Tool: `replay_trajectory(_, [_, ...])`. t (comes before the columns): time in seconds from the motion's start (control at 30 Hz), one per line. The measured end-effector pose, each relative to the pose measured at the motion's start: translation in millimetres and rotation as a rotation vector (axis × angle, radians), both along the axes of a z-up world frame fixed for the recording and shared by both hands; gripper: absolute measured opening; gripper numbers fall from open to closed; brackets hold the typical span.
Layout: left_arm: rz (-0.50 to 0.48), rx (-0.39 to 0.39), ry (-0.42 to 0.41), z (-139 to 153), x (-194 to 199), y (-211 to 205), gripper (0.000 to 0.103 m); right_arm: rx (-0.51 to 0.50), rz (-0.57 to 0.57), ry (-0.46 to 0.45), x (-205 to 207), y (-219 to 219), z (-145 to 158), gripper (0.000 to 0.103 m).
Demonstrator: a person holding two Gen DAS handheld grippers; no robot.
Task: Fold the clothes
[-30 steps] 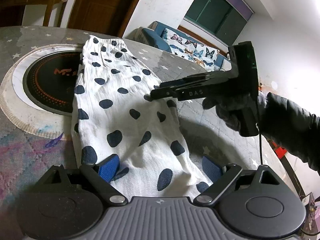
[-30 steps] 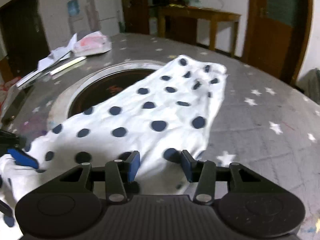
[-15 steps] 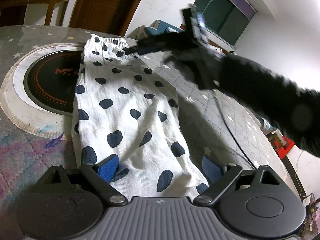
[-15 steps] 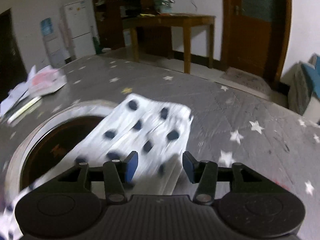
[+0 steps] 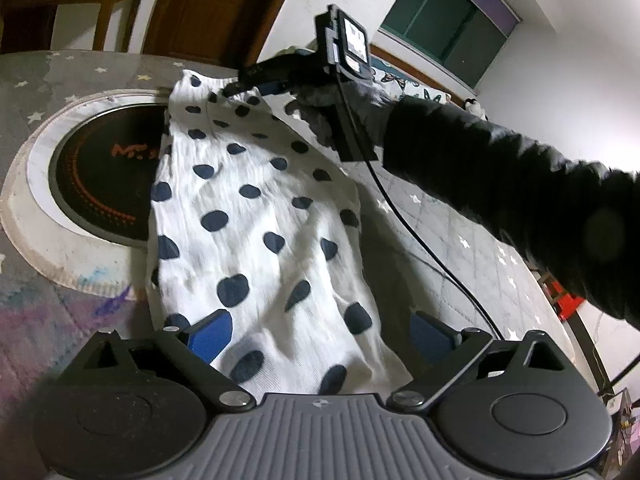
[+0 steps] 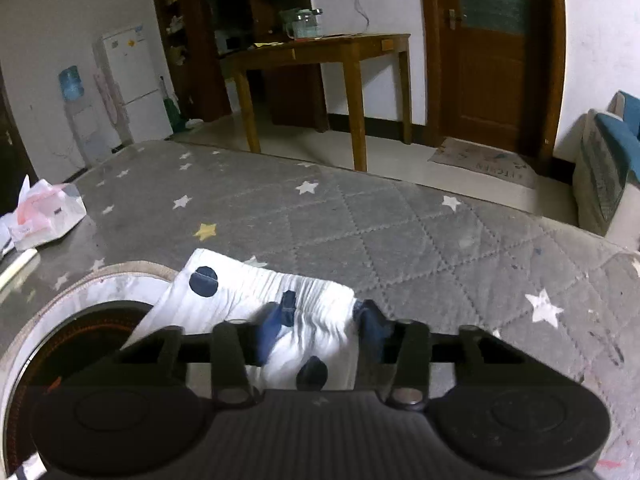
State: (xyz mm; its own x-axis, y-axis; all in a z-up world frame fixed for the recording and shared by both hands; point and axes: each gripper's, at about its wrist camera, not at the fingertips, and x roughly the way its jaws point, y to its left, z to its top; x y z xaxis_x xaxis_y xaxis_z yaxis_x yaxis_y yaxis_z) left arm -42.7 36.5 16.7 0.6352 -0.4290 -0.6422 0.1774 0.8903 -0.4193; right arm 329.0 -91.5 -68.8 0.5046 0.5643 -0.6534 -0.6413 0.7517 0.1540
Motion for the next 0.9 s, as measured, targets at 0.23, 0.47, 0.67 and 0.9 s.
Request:
replay_trajectory(0.23, [0.021,0.011,0.007,2.0,1.4,2.9,0.098,0.021,-0.023,0.009,0.5,-3.3,-0.9,0.043])
replay_trajectory(0.47, [0.045,0.022,0.003,7.3,5.2,7.9,0.098,0.007,-0.030,-0.003,-3.6,0.0,1.8,0.035])
replay_trajectory(0.67, [0.069,0.033,0.020,2.8,12.2,12.3,0.098,0.057,-0.008,-0.005,-18.8,-5.2,13.0,0.016])
replay_trajectory(0.9, [0.075,0.029,0.024,3.5,14.3,17.1,0.098,0.129,0.027,-0.018,-52.2,-20.4,40.7,0.016])
